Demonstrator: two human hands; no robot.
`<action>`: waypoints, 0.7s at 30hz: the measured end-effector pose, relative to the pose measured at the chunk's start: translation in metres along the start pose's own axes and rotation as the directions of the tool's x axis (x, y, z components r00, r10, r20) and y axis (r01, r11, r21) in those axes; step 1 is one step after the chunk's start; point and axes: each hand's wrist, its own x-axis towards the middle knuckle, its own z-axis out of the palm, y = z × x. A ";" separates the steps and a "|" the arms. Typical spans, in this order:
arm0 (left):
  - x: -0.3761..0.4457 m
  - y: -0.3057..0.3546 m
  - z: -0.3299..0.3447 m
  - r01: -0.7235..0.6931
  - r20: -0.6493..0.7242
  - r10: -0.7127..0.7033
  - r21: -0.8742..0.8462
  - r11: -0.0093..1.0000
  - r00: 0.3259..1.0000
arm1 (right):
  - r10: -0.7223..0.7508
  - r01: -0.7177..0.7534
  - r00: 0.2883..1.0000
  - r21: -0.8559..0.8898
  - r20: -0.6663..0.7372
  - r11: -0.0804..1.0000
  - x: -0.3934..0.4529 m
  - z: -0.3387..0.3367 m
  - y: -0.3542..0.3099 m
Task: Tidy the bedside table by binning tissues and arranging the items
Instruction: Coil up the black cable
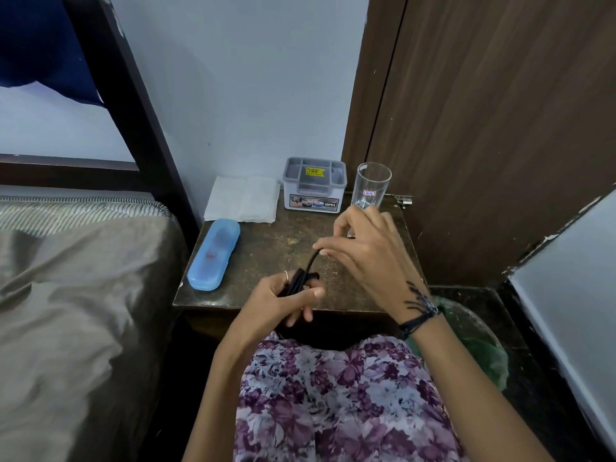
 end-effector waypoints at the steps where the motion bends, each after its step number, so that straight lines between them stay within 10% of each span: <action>1: -0.001 0.001 0.001 -0.014 0.021 0.015 -0.050 0.999 1.000 | 0.018 -0.017 1.000 0.052 -0.002 0.998 -0.001 0.003 0.000; 12: -0.007 -0.002 0.024 0.016 0.040 0.035 -0.860 0.510 0.999 | 0.409 -0.499 0.853 0.732 0.323 0.464 -0.016 0.030 -0.026; 17: -0.002 0.004 0.021 -0.018 -0.131 -0.143 -0.794 0.607 0.981 | 0.452 -0.578 0.761 0.803 0.466 0.143 -0.021 0.031 -0.025; 21: -0.002 0.002 0.023 0.004 -0.119 -0.202 -0.852 0.524 0.972 | 0.508 -0.574 0.749 0.800 0.425 0.177 -0.020 0.032 -0.030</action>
